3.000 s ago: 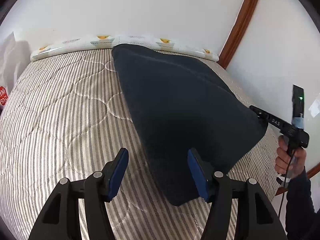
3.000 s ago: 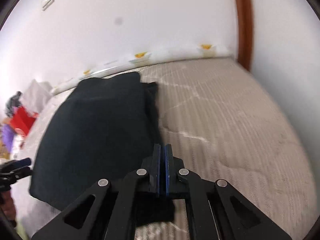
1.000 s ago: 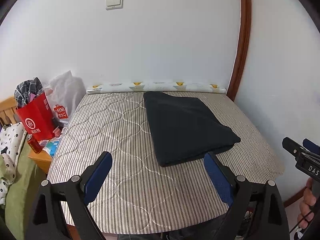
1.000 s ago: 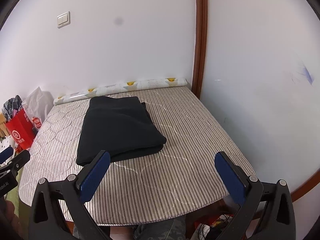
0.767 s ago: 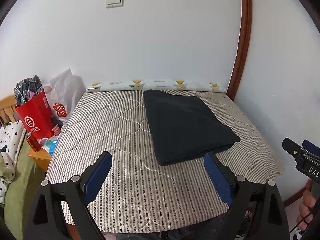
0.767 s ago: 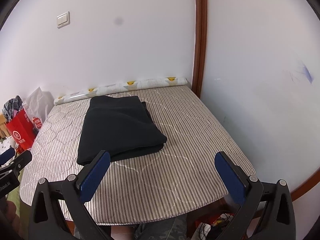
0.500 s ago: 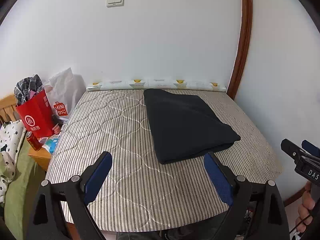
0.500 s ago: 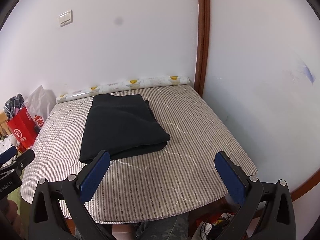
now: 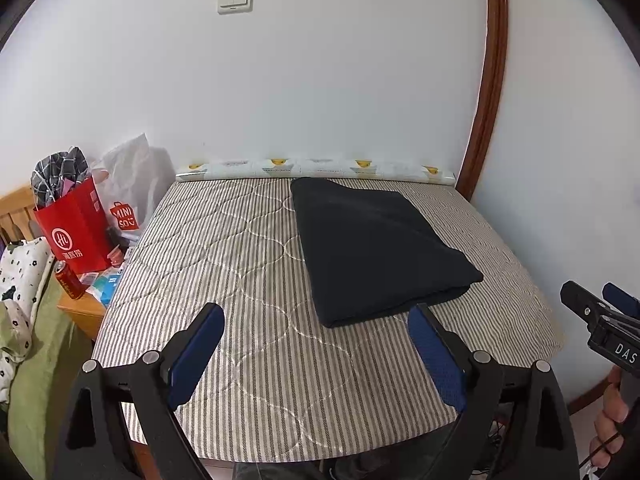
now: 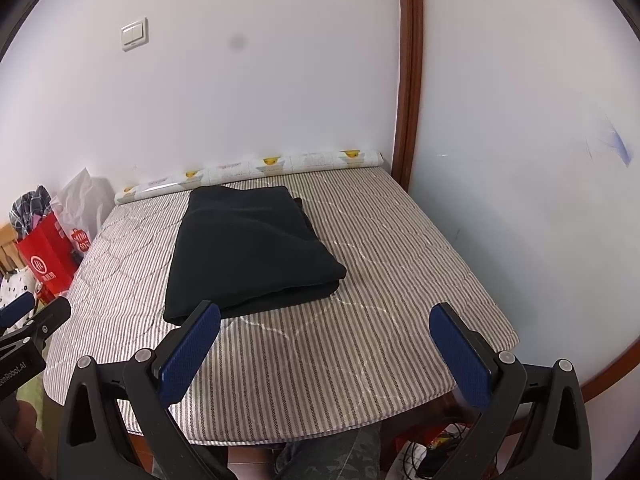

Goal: Fold small clothes

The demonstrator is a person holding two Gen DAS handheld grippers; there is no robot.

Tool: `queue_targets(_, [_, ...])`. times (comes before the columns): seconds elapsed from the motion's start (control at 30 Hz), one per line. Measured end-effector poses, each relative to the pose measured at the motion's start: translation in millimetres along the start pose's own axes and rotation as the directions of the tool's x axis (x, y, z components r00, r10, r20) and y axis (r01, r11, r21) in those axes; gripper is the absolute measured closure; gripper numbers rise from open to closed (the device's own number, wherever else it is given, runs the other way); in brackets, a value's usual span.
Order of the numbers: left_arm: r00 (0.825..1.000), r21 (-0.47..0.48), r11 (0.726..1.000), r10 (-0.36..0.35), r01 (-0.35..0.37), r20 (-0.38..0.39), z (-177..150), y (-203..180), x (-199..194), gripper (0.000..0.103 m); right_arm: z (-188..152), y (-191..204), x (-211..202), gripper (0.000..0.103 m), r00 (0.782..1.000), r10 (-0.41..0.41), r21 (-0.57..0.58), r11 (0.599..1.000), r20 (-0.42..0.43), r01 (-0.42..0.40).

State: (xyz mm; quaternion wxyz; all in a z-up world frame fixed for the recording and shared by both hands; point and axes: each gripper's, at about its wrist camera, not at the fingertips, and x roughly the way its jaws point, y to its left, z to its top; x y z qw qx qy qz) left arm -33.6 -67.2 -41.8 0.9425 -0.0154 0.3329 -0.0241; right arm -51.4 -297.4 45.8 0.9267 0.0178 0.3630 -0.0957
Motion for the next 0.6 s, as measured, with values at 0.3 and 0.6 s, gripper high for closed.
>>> queue_targets(0.3, [1.000,-0.007,1.000,-0.004,0.004,-0.004,-0.9,1.7,0.4,0.010,-0.1,-1.3,-0.1,0.000,1.000,-0.002,-0.001,1.000,-0.002,0.002])
queue_targets(0.6, [1.000,-0.008,1.000,0.001,-0.001,-0.001,-0.6,3.2,3.0,0.010,-0.6,0.5,3.0,0.000,1.000,-0.009,-0.002,1.000,0.006,0.010])
